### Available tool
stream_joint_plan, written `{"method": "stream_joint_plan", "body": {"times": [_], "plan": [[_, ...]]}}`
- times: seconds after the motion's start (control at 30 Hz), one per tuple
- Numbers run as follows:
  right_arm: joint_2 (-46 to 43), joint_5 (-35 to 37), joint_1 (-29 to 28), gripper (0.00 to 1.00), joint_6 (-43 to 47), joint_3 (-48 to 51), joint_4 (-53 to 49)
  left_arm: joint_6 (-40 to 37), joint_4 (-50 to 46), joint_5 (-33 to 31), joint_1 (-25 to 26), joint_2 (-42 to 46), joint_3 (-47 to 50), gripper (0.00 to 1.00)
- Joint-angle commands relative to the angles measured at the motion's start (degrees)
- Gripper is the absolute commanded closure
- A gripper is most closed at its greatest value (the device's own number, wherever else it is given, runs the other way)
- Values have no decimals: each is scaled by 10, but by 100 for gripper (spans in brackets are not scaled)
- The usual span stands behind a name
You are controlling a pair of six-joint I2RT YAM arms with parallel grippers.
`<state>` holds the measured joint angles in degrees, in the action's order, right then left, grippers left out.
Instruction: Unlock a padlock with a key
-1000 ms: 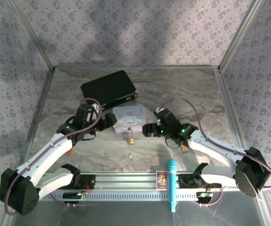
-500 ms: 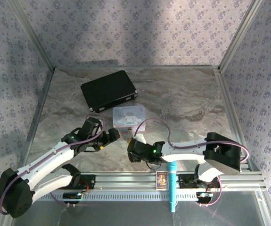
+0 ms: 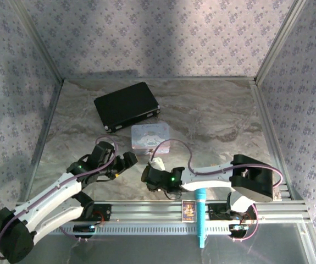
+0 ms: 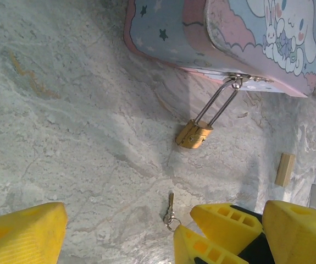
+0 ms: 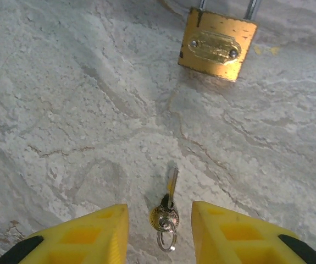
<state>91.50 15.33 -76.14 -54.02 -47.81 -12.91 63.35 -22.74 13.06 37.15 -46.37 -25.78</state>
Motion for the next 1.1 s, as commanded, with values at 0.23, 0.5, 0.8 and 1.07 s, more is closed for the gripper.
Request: {"method": "stream_joint_plan", "body": {"times": [0.23,0.5,0.8,1.07], "plan": [[38,3,-14,72,-19,-6,-11,11,3,-6,3,4,4,9],[69,4,-14,82,-44,-14,-25,10,-1,-5,4,6,7,9],[-9,-36,14,100,4,72,69,25,87,15,16,-4,28,25],[-70,-104,67,100,57,107,132,186,229,16,61,-34,63,29]]}}
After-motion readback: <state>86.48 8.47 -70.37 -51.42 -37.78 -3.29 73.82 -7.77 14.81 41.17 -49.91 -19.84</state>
